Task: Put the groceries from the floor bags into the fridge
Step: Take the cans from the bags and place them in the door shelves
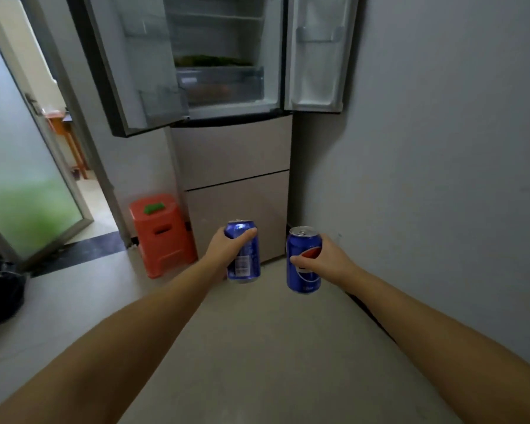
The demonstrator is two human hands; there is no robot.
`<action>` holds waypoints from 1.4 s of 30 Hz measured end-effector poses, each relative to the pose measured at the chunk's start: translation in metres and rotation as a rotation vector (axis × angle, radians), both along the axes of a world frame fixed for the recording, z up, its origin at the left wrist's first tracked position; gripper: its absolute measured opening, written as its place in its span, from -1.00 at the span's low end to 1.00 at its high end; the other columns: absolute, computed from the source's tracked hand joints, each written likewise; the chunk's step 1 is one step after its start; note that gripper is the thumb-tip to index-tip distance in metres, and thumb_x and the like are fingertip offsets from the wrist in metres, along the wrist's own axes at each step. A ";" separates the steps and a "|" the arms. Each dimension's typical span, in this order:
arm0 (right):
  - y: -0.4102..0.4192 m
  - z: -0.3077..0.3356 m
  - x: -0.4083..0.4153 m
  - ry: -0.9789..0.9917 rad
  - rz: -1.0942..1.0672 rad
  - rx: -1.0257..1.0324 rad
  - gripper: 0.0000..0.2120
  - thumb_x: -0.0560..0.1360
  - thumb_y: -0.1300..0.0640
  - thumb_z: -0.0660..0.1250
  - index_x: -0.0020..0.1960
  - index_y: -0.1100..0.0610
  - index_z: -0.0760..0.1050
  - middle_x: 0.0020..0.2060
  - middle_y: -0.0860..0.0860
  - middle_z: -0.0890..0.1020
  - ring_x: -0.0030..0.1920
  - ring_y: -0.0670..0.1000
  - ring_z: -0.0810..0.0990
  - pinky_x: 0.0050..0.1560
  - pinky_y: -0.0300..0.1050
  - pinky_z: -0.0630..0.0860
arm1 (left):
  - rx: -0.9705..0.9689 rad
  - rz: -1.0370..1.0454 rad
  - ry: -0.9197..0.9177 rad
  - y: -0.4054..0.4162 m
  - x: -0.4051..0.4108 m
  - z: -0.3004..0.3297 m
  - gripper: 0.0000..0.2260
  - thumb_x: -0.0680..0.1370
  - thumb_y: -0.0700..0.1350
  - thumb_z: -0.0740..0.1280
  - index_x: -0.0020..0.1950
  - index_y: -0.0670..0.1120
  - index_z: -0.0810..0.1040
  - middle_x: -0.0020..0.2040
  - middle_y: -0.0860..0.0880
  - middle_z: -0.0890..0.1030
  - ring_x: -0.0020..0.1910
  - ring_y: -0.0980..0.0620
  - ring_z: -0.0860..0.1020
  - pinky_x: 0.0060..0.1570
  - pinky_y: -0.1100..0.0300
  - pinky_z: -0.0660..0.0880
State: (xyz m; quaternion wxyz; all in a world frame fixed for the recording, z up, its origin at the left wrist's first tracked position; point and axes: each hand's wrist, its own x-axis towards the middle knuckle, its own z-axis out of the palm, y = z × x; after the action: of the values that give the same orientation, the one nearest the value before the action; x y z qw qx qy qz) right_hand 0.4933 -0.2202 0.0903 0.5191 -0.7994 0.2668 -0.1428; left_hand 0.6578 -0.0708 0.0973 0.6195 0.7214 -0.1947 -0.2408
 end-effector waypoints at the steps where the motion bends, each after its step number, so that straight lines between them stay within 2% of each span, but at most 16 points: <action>1: -0.018 0.003 0.009 -0.011 -0.005 0.002 -0.49 0.35 0.08 0.52 0.20 0.01 0.36 0.06 -0.05 0.56 0.10 0.01 0.55 0.10 -0.05 0.50 | -0.016 -0.005 -0.004 -0.020 0.011 0.005 -0.66 0.46 0.00 0.43 0.13 -0.08 0.43 -0.07 -0.03 0.57 -0.22 0.11 0.54 -0.34 0.24 0.44; 4: -0.075 0.008 0.042 -0.008 0.001 -0.032 -0.49 0.36 0.08 0.51 0.21 0.01 0.36 0.09 -0.03 0.56 0.11 0.03 0.55 0.11 -0.04 0.50 | -0.045 -0.029 -0.003 -0.078 0.041 0.009 -0.69 0.47 -0.01 0.41 0.11 -0.07 0.40 -0.12 0.01 0.54 -0.20 0.11 0.53 -0.31 0.24 0.45; 8: -0.154 0.007 0.098 -0.011 0.028 -0.066 -0.53 0.37 0.12 0.50 0.16 -0.01 0.32 0.02 -0.07 0.52 0.04 -0.03 0.51 0.03 -0.12 0.44 | -0.011 -0.027 -0.009 -0.150 0.086 -0.003 -0.60 0.45 0.05 0.42 0.17 -0.07 0.40 -0.01 -0.03 0.56 -0.06 0.00 0.57 -0.04 0.06 0.52; 13: -0.255 0.011 0.181 0.044 0.131 -0.087 -0.40 0.35 0.05 0.52 0.28 0.04 0.30 0.12 -0.03 0.52 0.14 0.03 0.52 0.05 -0.09 0.47 | -0.048 0.122 0.050 -0.225 0.146 -0.001 -0.63 0.45 0.03 0.43 0.14 -0.05 0.39 0.02 -0.07 0.56 0.00 -0.08 0.57 0.07 -0.04 0.53; 19: -0.324 0.035 0.290 0.005 0.303 -0.098 -0.44 0.38 0.11 0.50 0.26 0.03 0.29 0.06 -0.07 0.48 0.11 -0.02 0.47 0.10 -0.09 0.43 | -0.044 0.313 0.037 -0.267 0.222 0.006 -0.58 0.41 0.07 0.46 0.16 -0.06 0.44 0.09 -0.10 0.59 0.05 -0.11 0.60 0.14 -0.12 0.53; 24: -0.342 0.045 0.404 -0.053 0.447 -0.104 -0.37 0.35 0.03 0.51 0.32 0.06 0.29 0.15 -0.03 0.52 0.15 0.00 0.51 0.04 -0.13 0.44 | -0.016 0.430 -0.043 -0.275 0.298 0.016 -0.60 0.43 0.06 0.45 0.15 -0.08 0.44 0.01 -0.07 0.60 -0.09 -0.01 0.59 -0.02 0.04 0.54; 28: -0.345 0.076 0.498 -0.157 0.570 -0.154 -0.46 0.36 0.05 0.51 0.26 0.08 0.38 0.08 -0.01 0.60 0.10 0.00 0.58 0.10 -0.07 0.53 | -0.058 0.498 -0.125 -0.271 0.375 0.041 -0.47 0.37 0.13 0.48 0.21 -0.10 0.45 0.05 -0.11 0.63 -0.02 -0.09 0.63 0.06 -0.06 0.57; 30: -0.346 0.099 0.543 -0.200 0.578 -0.139 -0.42 0.35 0.05 0.52 0.28 0.10 0.36 0.11 0.01 0.59 0.11 0.01 0.57 0.13 -0.05 0.52 | -0.085 0.507 -0.162 -0.268 0.416 0.063 -0.41 0.31 0.17 0.50 0.23 -0.08 0.46 0.07 -0.13 0.64 0.00 -0.10 0.64 0.07 -0.09 0.57; 34: -0.338 0.153 0.620 -0.301 0.640 -0.163 -0.43 0.37 0.05 0.51 0.27 0.08 0.33 0.06 -0.05 0.56 0.08 -0.02 0.55 0.05 -0.11 0.49 | -0.166 0.545 -0.274 -0.263 0.478 0.126 -0.54 0.41 0.04 0.47 0.23 -0.09 0.47 0.06 -0.12 0.64 0.01 -0.08 0.63 0.02 0.00 0.57; 39: -0.303 0.217 0.692 -0.469 0.757 -0.077 -0.43 0.38 0.07 0.50 0.30 0.08 0.32 0.11 0.00 0.57 0.08 -0.05 0.56 0.09 -0.12 0.48 | -0.218 0.627 -0.428 -0.240 0.518 0.202 -0.69 0.46 -0.02 0.43 0.14 -0.08 0.49 0.02 -0.11 0.63 -0.02 -0.08 0.62 0.06 0.00 0.55; 42: -0.271 0.248 0.724 -0.510 0.889 -0.020 -0.41 0.39 0.08 0.48 0.32 0.07 0.30 0.15 -0.01 0.54 0.10 -0.06 0.54 0.13 -0.10 0.49 | -0.186 0.693 -0.522 -0.215 0.528 0.242 -0.66 0.47 0.00 0.40 0.18 -0.07 0.45 0.00 -0.06 0.62 -0.04 -0.04 0.62 -0.03 0.04 0.57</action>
State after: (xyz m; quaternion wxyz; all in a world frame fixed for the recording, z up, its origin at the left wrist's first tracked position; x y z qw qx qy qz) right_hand 1.2170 -0.4916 0.3384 0.5707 -0.7801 -0.2354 -0.1014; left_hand 1.1854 -0.2857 0.3391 0.6560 0.7218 -0.1123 0.1900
